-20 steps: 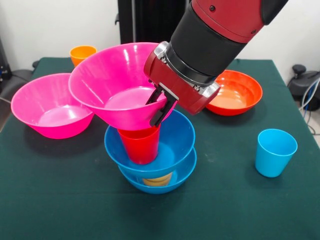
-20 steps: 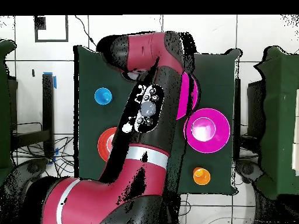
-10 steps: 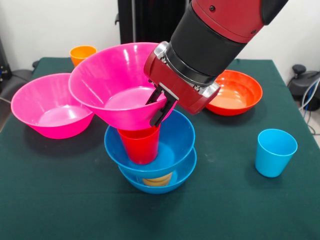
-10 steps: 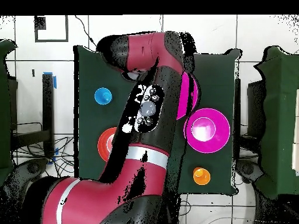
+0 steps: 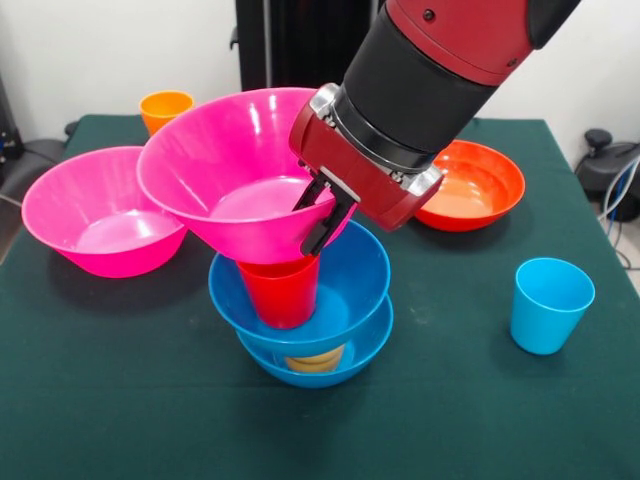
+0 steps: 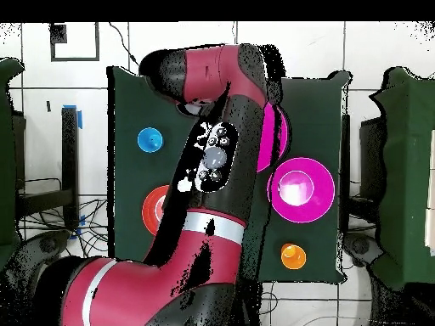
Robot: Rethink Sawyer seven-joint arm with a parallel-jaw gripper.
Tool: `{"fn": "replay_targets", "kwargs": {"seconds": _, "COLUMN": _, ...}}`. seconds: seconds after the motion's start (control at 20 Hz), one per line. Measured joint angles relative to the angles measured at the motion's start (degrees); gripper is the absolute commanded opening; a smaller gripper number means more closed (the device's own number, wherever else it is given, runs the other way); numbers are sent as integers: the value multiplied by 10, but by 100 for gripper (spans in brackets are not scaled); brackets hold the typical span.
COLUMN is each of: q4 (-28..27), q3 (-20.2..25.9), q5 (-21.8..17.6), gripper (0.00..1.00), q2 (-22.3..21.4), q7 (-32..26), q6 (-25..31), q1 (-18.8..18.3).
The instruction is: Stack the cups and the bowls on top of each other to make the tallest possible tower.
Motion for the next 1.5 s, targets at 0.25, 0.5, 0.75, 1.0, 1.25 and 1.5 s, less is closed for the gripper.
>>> {"fn": "replay_targets", "kwargs": {"seconds": 0.25, "q4": 0, "q3": 0, "q5": 0, "gripper": 0, "q2": 0, "q7": 0, "q6": -14, "q1": 0}}
{"fn": "replay_targets", "kwargs": {"seconds": 0.5, "q4": 0, "q3": 0, "q5": 0, "gripper": 0, "q2": 0, "q7": 0, "q6": -32, "q1": 0}}
{"fn": "replay_targets", "kwargs": {"seconds": 0.75, "q4": 0, "q3": 0, "q5": 0, "gripper": 0, "q2": 0, "q7": 0, "q6": -40, "q1": -1}}
{"fn": "replay_targets", "kwargs": {"seconds": 1.0, "q4": 0, "q3": 0, "q5": 0, "gripper": 0, "q2": 0, "q7": 0, "q6": -43, "q1": -1}}
{"fn": "replay_targets", "kwargs": {"seconds": 1.25, "q4": 0, "q3": 0, "q5": 0, "gripper": 0, "q2": 0, "q7": 0, "q6": -43, "q1": -1}}
{"fn": "replay_targets", "kwargs": {"seconds": 1.5, "q4": 4, "q3": 0, "q5": 0, "gripper": 0, "q2": -4, "q7": 0, "q6": -43, "q1": -1}}
